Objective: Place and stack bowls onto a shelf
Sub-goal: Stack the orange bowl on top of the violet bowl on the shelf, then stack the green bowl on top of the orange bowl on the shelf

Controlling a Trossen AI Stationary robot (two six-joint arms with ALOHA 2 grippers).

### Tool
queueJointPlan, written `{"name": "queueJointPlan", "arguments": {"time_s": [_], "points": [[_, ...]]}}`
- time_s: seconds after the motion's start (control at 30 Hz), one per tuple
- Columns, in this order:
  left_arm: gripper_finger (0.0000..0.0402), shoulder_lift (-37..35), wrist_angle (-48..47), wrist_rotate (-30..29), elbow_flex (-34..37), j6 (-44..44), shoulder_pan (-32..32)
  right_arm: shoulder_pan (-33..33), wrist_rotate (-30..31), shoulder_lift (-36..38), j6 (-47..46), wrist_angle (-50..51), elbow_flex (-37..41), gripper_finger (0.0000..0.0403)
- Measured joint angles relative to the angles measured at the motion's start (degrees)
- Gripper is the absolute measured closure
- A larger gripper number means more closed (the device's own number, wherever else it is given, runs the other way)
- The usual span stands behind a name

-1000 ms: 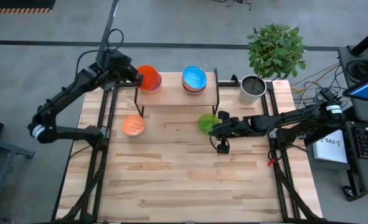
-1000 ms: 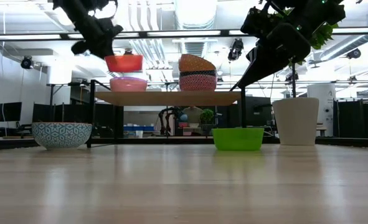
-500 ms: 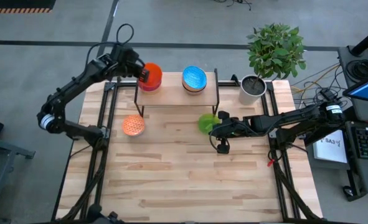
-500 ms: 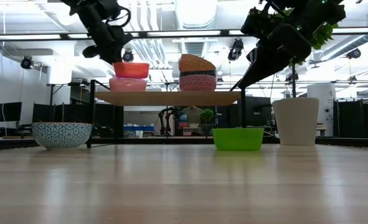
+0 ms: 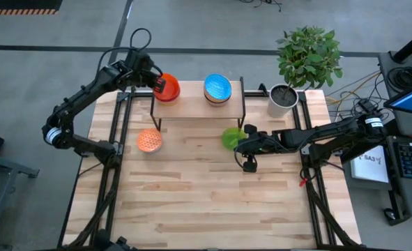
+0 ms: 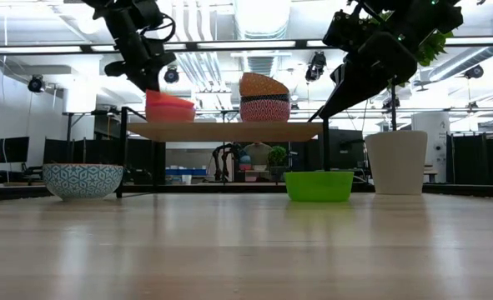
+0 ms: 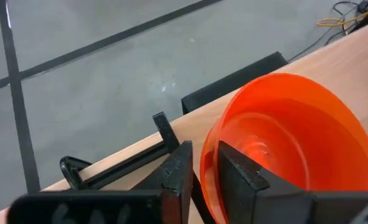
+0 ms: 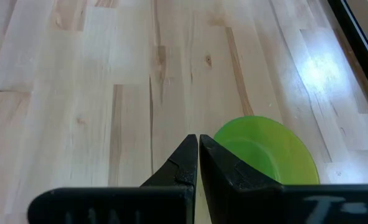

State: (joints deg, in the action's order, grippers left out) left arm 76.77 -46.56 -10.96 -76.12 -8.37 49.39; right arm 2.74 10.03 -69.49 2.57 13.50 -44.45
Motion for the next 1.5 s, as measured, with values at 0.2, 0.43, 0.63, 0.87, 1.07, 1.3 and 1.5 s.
{"name": "queueJointPlan", "arguments": {"time_s": [0.2,0.43,0.63,0.87,1.07,1.3,1.5], "points": [[0.033,-2.29,-0.11,2.93,0.69,2.31,-1.58,0.0,0.0,0.0,0.0,-0.07,0.0,0.0394],[0.033,-6.27,-0.77,4.32,2.28,2.35,-3.76,0.0,0.01,0.0,0.0,-0.54,0.0,0.0394],[0.0338,-11.75,1.51,4.65,8.83,1.41,-7.59,-0.02,0.04,-0.04,0.33,-1.18,0.0,0.0394],[0.0346,-21.18,13.74,4.7,24.32,-7.3,-20.92,-0.03,0.04,-0.07,0.55,-6.05,0.71,0.0394],[0.0346,-25.6,30.08,4.69,34.76,-9.33,-34.68,-0.39,0.02,-0.07,0.41,-6.97,0.74,0.0394],[0.0346,-25.3,42.45,4.63,40.59,-8.67,-46.04,-0.52,0.04,-0.07,-2.58,-6.99,0.74,0.0394],[0.0346,-23.8,44.06,4.55,41.52,-8.52,-49.2,-0.52,0.05,-0.07,-1.79,-8.69,0.79,0.0393]]}}
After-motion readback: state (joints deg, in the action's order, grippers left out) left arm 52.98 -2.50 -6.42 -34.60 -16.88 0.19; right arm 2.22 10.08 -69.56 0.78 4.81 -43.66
